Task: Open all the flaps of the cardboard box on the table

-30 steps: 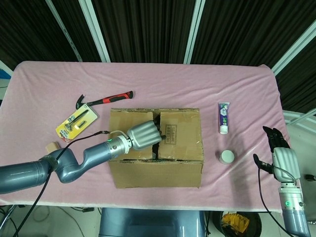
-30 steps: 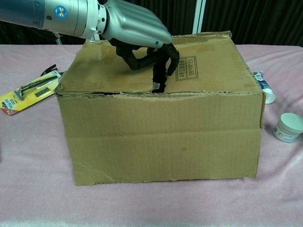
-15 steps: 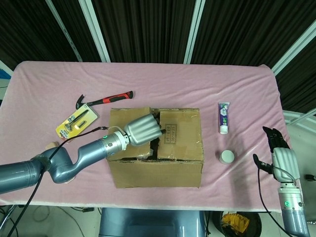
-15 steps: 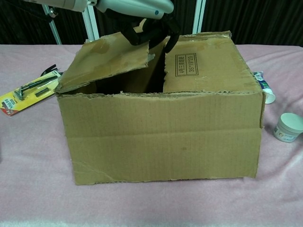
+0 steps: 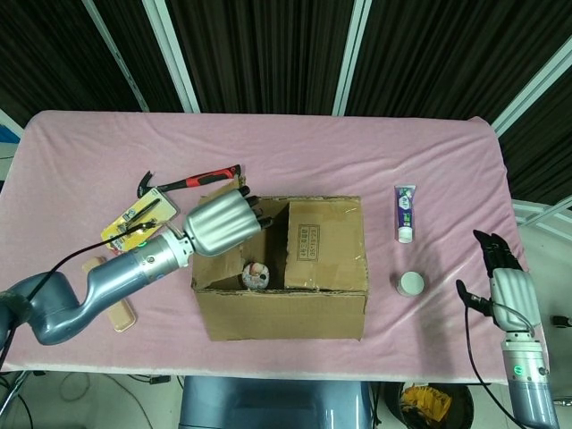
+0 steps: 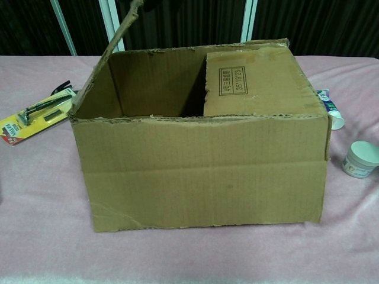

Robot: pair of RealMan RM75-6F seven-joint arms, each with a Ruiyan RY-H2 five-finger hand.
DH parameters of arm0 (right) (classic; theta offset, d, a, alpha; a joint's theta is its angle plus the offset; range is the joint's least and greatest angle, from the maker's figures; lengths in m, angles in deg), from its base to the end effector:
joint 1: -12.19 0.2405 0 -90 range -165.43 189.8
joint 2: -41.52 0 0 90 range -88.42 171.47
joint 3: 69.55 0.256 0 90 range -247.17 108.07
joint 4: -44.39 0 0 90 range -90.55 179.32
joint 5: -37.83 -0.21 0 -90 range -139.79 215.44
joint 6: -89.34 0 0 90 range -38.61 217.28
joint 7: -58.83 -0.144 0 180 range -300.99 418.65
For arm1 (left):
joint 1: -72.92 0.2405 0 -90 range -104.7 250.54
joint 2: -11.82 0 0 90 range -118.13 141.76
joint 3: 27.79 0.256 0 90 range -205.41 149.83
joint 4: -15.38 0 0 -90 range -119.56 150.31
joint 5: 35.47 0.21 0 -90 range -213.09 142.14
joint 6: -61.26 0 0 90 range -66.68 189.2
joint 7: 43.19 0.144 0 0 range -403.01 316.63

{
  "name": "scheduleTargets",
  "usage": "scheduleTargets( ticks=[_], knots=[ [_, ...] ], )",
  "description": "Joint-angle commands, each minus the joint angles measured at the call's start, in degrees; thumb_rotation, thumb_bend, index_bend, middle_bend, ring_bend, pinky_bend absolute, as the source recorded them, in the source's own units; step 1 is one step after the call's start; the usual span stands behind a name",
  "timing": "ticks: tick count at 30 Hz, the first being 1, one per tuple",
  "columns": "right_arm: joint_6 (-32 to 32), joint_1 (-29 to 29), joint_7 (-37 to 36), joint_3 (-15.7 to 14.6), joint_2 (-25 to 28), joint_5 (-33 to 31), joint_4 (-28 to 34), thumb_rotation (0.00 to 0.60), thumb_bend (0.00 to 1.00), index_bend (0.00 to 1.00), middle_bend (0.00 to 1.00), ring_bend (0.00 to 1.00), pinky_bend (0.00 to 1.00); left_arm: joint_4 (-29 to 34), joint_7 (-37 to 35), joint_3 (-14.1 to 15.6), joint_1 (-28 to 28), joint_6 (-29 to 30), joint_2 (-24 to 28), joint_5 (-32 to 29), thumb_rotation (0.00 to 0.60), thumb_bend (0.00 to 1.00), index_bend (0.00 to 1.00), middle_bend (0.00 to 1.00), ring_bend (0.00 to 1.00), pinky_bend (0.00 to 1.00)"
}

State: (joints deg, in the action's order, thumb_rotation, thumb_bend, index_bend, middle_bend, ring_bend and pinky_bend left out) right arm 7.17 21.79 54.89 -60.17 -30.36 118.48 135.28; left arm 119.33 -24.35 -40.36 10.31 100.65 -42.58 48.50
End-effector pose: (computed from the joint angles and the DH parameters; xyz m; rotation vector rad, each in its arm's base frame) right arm -0.2914 -0.2281 0.1324 1.2557 -1.0005 1.1043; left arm -0.0076 0.3561 0.1166 -2.3171 -0.0266 -0.8630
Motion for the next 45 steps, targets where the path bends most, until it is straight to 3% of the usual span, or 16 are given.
scheduleTargets(
  ticks=[1,14,27,35,38,45],
  knots=[
    [0.1,0.0,0.1,-0.1,0.0,0.0,0.2,0.6,0.42,0.05,0.13,0.07,0.23,2.3,-2.2,1.2,3.2,3.4,3.8,2.6,0.6,0.88,0.37,0.53,0.41,0.44],
    [-0.3,0.0,1.2,-0.4,-0.2,0.5,0.4,0.6,0.42,0.05,0.13,0.07,0.23,2.6,-8.9,5.7,13.5,14.5,13.0,10.1,0.6,0.87,0.35,0.52,0.41,0.44],
    [-0.7,0.0,2.1,-0.6,-0.5,0.6,0.7,0.6,0.42,0.05,0.13,0.07,0.23,-0.7,-12.5,8.1,19.6,20.2,14.8,13.1,0.6,0.81,0.33,0.49,0.39,0.42],
    [-0.6,-0.1,2.4,-0.8,-0.4,0.7,0.8,0.6,0.42,0.05,0.13,0.07,0.23,-2.5,-14.4,10.1,23.6,22.3,14.3,13.0,0.6,0.66,0.31,0.47,0.38,0.42],
    [-0.7,-0.1,2.5,-0.8,-0.3,0.8,0.9,0.6,0.42,0.05,0.13,0.07,0.23,-3.4,-15.8,10.8,26.3,25.1,13.6,12.2,0.6,0.56,0.26,0.42,0.34,0.38],
    [-2.0,0.4,2.3,-0.2,1.2,3.0,2.1,0.6,0.42,0.05,0.13,0.07,0.23,-4.2,-19.2,12.0,35.5,35.8,8.6,7.9,0.6,0.24,0.08,0.13,0.07,0.09]
  ],
)
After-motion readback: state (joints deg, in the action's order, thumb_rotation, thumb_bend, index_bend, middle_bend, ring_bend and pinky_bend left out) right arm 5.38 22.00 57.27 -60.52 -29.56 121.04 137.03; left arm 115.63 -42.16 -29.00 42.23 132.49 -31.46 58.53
